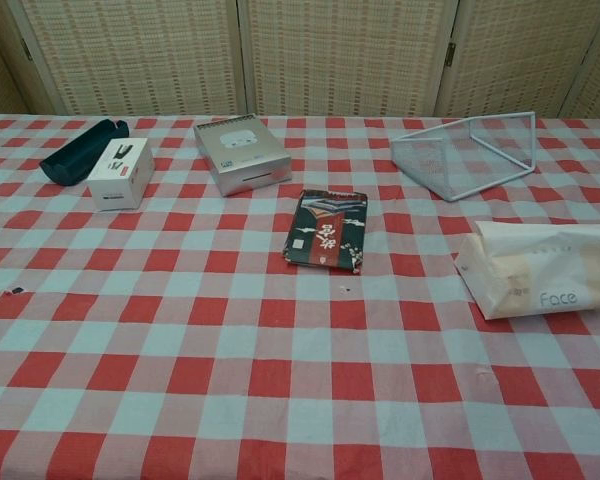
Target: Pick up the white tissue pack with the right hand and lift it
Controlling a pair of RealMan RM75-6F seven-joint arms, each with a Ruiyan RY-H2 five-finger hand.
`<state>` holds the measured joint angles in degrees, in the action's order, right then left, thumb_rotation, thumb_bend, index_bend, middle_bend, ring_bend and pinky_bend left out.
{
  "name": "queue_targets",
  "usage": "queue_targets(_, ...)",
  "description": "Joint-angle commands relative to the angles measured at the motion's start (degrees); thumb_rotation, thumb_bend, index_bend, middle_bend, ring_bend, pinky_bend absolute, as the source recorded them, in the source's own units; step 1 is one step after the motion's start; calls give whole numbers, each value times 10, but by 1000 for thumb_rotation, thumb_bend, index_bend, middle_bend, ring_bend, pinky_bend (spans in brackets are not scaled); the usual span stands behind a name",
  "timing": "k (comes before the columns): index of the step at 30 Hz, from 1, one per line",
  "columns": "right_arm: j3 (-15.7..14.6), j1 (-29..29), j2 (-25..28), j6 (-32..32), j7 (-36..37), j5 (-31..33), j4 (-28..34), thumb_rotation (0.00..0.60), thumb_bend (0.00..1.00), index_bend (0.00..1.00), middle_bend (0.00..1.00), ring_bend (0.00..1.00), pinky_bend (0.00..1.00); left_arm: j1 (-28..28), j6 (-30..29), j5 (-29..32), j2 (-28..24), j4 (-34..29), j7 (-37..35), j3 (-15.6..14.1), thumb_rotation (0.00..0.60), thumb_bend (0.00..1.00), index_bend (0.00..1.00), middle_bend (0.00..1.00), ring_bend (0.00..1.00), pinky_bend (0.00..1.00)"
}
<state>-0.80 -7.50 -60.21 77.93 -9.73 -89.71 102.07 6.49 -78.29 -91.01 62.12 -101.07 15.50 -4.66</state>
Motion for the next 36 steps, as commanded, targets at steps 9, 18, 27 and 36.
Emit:
queue_targets(9, 16, 2, -41, 35, -16, -14, -47, 600, 196, 350, 442, 322, 636, 0, -1, 2, -1, 0, -4, 2, 600, 471, 235, 379, 394, 567)
queue_targets(18, 27, -17, -119, 6, -38, 6, -147, 600, 199, 437, 641, 524, 879, -1, -7, -8, -6, -2, -20, -1, 600, 470, 234, 381, 394, 567)
queue_targets(27, 54, -64, -178, -46, -39, 33, -205, 600, 199, 437, 671, 553, 917, 0, -4, -2, -7, 1, -28, 2, 600, 470, 238, 388, 394, 568)
queue_targets(36, 62, -91, -224, -72, -36, 48, -254, 600, 221, 455, 711, 595, 956, 1, -2, -3, -7, 0, -25, 0, 600, 470, 237, 391, 394, 568)
